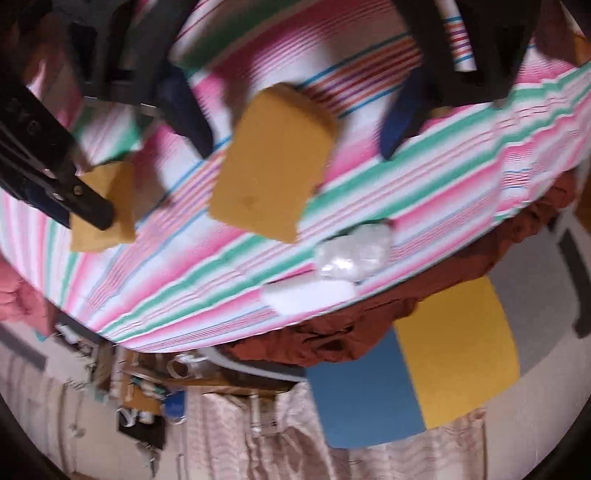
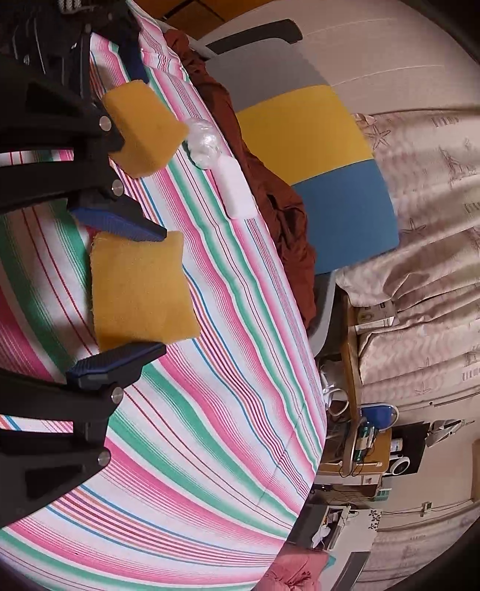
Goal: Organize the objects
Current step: 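Grasp a yellow sponge with the right gripper while the left grasps another sponge, then carry both yellow sponges to the gold tray and release them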
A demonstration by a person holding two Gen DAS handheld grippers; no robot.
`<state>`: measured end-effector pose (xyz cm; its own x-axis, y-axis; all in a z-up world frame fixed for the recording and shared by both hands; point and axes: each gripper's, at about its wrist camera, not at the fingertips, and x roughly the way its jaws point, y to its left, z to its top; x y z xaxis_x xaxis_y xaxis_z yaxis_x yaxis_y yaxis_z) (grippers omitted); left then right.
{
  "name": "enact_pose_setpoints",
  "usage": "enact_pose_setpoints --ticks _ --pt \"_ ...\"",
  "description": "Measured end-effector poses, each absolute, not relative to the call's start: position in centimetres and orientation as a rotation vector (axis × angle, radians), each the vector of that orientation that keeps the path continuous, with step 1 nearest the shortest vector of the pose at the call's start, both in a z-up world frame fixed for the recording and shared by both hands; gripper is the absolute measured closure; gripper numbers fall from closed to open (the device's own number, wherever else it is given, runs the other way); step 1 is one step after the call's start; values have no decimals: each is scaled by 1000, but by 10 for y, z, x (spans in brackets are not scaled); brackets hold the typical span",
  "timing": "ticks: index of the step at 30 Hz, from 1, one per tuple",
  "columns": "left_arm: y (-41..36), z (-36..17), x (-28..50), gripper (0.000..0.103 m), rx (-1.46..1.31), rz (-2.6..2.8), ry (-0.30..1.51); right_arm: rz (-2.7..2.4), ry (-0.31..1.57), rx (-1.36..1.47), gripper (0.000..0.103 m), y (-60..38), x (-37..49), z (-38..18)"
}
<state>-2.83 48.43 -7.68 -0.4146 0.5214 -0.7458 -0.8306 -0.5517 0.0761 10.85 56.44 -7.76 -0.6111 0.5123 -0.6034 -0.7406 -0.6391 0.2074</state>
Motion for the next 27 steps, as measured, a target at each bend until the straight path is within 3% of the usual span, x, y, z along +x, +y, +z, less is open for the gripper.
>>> enact_pose_setpoints --ticks 1,5,27 --pt "484 -80 -28 46 -873 2023 555 2239 573 -653 47 564 108 -77" --pt "480 -84 -29 53 -888 2020 537 2236 550 -660 47 562 106 -78" --pt "358 -60 43 55 -637 2253 349 2349 428 -587 48 501 120 -58"
